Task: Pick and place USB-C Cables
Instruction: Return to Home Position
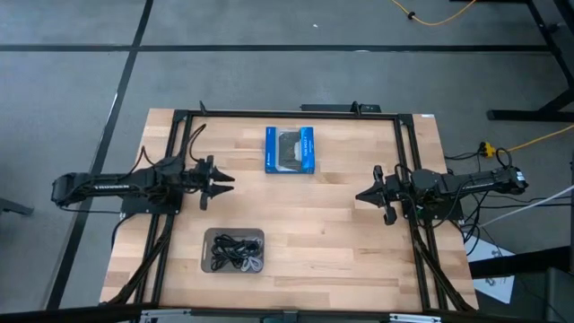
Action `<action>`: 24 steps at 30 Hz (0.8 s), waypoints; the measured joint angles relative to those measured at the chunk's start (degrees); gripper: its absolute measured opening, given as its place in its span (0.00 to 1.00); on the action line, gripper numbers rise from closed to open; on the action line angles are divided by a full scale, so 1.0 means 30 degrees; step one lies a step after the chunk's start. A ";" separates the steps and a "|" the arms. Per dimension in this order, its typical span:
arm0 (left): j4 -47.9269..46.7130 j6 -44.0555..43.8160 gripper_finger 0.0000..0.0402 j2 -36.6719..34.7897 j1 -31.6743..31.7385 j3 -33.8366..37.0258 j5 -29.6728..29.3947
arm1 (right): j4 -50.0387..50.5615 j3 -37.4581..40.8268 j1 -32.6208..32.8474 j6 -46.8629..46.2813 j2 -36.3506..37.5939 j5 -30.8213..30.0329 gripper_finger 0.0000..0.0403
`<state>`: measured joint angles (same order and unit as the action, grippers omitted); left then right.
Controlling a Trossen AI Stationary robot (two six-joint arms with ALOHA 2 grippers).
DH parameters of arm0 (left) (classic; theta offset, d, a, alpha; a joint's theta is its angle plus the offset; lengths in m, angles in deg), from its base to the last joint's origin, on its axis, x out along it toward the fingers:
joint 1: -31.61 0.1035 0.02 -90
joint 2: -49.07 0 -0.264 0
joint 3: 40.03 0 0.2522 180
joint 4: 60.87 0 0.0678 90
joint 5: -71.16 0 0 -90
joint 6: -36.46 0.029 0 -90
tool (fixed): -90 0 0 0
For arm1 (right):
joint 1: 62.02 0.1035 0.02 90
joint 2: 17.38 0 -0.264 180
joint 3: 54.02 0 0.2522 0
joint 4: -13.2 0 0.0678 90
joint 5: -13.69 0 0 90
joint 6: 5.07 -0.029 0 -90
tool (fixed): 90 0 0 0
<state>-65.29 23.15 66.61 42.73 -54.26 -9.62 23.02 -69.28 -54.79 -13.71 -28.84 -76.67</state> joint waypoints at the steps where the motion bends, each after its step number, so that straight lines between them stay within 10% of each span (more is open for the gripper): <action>1: -0.0438 0.0113 0.35 -0.0422 0.0000 0.0000 -0.0063 | -0.0009 0.0000 0.0000 0.0054 0.0000 -0.0004 0.04; 24: -0.2927 -0.0068 0.35 -0.2377 -0.1452 -0.0101 -0.1834 | -0.1045 0.0007 0.0000 0.0814 0.1014 -0.1494 0.04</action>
<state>-74.08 22.95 59.48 38.37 -54.57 -15.12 19.88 -69.26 -54.79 -11.27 -25.80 -81.16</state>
